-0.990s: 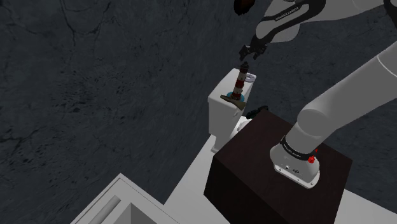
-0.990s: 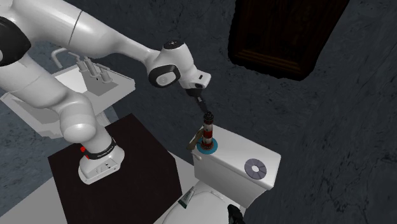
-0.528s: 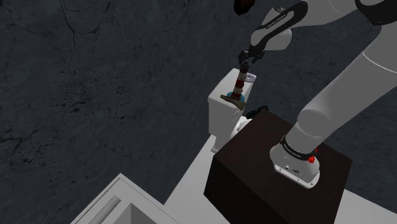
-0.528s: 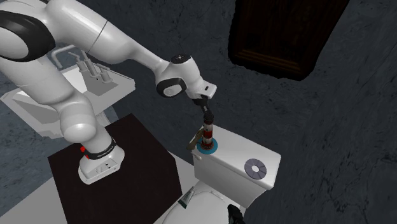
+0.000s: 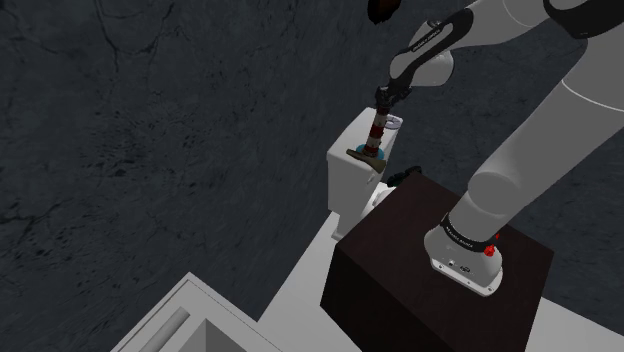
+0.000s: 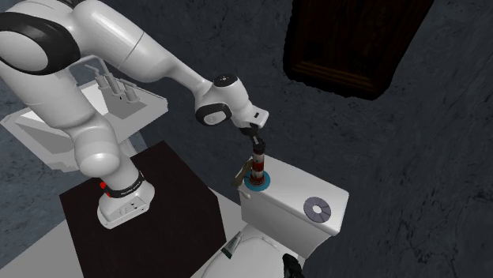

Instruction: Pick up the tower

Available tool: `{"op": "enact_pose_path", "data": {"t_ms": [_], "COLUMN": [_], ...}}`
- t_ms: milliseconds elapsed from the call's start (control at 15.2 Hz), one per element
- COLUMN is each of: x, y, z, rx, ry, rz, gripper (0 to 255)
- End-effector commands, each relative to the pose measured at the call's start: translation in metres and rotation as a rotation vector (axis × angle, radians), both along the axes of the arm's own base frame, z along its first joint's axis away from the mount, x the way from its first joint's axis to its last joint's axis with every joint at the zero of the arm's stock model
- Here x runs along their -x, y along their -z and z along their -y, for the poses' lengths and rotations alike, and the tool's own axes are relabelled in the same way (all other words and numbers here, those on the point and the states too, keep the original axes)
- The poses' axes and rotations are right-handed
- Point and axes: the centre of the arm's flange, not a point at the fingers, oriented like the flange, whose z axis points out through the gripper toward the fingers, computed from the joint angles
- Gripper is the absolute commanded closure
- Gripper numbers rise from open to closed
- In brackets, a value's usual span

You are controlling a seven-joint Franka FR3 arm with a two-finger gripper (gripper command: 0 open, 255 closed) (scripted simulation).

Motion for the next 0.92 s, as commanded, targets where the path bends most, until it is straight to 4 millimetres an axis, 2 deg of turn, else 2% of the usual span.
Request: {"op": "enact_pose_path", "data": {"t_ms": [0, 396, 858], "x": [0.000, 0.000, 0.000], "y": [0.001, 0.001, -0.036], "z": [0.000, 0.000, 0.000], "rx": [0.000, -0.001, -0.001], "ry": [0.000, 0.000, 0.000], "rz": [-0.001, -0.001, -0.001], "gripper": [255, 255, 255]}}
